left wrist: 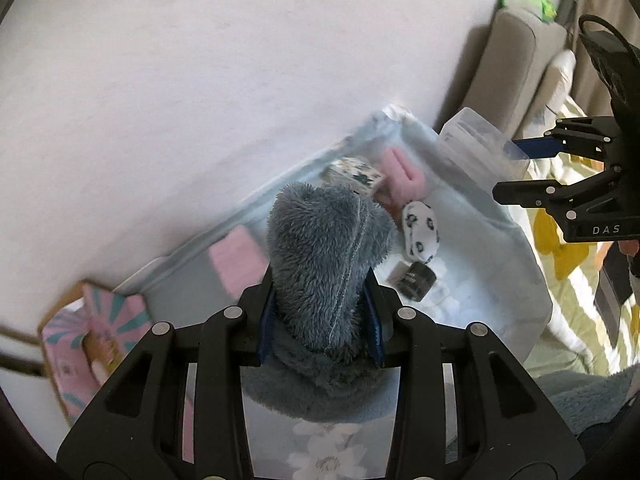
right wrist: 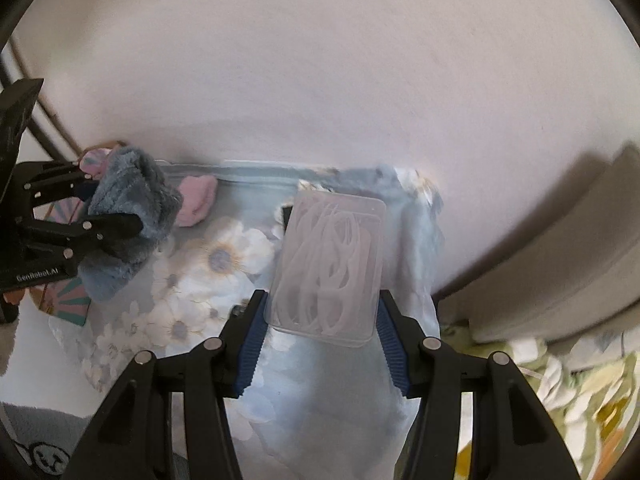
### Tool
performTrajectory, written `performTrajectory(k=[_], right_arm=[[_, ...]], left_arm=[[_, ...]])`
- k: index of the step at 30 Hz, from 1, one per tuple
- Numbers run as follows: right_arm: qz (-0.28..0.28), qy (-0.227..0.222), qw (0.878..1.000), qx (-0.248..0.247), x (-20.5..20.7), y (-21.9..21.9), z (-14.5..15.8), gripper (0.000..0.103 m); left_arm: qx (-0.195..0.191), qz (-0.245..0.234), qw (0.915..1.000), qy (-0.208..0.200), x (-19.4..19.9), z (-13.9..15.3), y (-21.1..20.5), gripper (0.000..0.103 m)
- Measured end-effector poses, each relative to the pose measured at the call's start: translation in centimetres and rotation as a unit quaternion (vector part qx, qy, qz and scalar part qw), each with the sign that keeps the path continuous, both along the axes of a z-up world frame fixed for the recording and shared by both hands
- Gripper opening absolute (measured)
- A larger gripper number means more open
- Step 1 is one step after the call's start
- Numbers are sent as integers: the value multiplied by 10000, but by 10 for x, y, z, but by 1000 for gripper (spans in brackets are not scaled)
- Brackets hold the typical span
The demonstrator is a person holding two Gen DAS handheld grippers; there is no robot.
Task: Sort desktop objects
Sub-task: 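Carry the grey hat and clear box into the cardboard box and release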
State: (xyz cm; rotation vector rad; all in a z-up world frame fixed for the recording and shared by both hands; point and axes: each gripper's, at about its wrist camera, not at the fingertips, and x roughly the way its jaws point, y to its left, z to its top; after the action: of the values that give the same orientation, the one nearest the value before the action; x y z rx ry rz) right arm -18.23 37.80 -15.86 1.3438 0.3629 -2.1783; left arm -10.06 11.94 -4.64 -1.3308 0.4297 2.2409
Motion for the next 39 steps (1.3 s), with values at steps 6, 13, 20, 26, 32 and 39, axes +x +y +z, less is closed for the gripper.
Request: performTrajectory(k=[6,13,20,26,32,39], right_arm=[[601,231,9979,57,4,-40,23,49],[1248,383,9914,-5,12,-94,51,49],[1879,447,9809,-222,16,-161,74,49],[2486,497,9669,-304,32,-220,82,49],[3001,433,9524,-316,52,-281,82,49],[3551,258,9344,-147,75,-351,66,49]], left_arm=[[86,428,9989,147,15,26,-43,33],[21,1071,9934,407,33,43,-104,33],[121,1872,9807,559,51,56,-175,33],[-51,2400,9687,627,72,54,-221,33],[-77,3022,9525,358,93,39,-278,33],[-71,3312,9435,0,103,8,-312,33]])
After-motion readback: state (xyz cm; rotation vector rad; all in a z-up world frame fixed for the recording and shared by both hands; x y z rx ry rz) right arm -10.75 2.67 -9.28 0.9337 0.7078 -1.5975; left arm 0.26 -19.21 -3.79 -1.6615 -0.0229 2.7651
